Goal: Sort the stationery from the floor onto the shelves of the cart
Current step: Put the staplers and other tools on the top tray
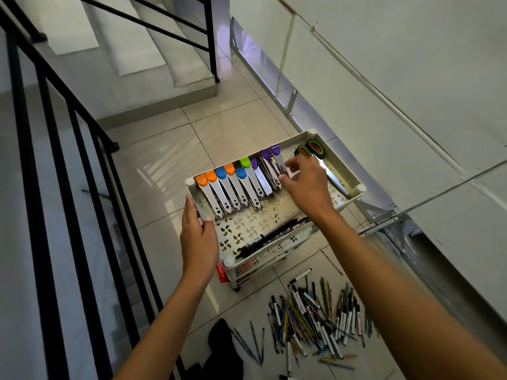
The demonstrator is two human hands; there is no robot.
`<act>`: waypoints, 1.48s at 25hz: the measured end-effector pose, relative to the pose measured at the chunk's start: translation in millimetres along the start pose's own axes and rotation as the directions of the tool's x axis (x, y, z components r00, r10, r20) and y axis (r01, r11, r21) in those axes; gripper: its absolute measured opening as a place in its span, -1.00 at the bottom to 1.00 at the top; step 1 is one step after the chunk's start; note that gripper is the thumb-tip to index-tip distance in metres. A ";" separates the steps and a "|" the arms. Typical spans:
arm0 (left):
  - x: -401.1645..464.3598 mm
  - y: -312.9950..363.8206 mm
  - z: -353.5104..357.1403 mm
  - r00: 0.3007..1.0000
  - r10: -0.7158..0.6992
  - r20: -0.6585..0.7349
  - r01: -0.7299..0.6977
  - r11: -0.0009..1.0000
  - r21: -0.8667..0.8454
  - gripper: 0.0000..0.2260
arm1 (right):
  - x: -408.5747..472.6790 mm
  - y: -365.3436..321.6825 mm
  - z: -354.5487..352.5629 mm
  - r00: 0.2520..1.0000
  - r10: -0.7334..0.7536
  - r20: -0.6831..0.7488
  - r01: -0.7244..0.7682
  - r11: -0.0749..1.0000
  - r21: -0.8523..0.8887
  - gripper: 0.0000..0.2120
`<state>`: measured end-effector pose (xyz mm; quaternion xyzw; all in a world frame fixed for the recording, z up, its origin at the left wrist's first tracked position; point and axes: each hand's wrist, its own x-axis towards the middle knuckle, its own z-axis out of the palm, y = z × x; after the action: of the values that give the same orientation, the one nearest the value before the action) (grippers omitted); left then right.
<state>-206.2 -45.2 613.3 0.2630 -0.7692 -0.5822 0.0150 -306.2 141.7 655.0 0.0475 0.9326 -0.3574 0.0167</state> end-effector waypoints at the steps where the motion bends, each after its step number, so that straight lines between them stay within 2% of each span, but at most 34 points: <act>1: 0.7 -2.2 0.0 1.000 0.007 0.000 -0.007 1.000 -0.006 -0.47 | -8.9 -3.8 0.8 0.998 -0.027 0.057 0.026 1.000 0.010 -0.79; 3: 1.0 -3.1 0.5 1.000 0.013 0.001 -0.013 1.000 -0.017 -0.47 | -28.5 -12.0 8.5 0.974 -0.076 0.214 0.082 0.997 -0.017 -0.82; 4: 0.7 -3.7 0.9 1.000 0.015 0.002 -0.015 1.000 -0.019 -0.47 | -34.9 -14.0 14.3 0.964 -0.105 0.246 0.122 0.991 -0.054 -0.81; 12: 2.0 -3.4 0.7 1.000 0.024 0.008 -0.024 0.999 -0.027 -0.48 | -34.5 -14.7 42.5 0.965 -0.244 0.097 0.255 0.958 -0.129 -0.82; 15: 0.4 -4.0 -0.2 0.999 0.038 0.006 -0.038 0.999 -0.030 -0.49 | -34.6 -14.5 42.5 0.962 -0.252 0.100 0.265 0.952 -0.150 -0.80; 24: -16.1 7.2 -10.8 0.997 0.050 -0.052 -0.054 0.994 -0.096 -0.62 | -55.5 -13.3 8.6 0.992 -0.126 0.027 0.124 0.989 0.079 -0.83; 30: -59.4 -14.6 -21.3 0.974 -0.002 -0.228 -0.035 0.987 -0.157 -0.72 | -110.6 16.9 -15.5 0.992 -0.115 -0.049 0.125 0.947 0.297 -0.80; 34: -119.8 -52.7 -4.5 0.939 -0.060 -0.338 -0.008 0.981 -0.194 -0.77 | -154.9 81.5 -35.2 0.995 -0.089 0.042 0.071 0.941 0.332 -0.81; 37: -180.1 -108.1 31.2 0.945 -0.141 -0.295 0.088 0.979 -0.185 -0.83 | -195.0 152.7 -40.5 0.986 -0.031 0.167 -0.021 0.954 0.300 -0.81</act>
<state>-19.5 38.7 556.6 0.3923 -0.6886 -0.5974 0.1228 -96.7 266.8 596.3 0.0167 0.8627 -0.4978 0.0876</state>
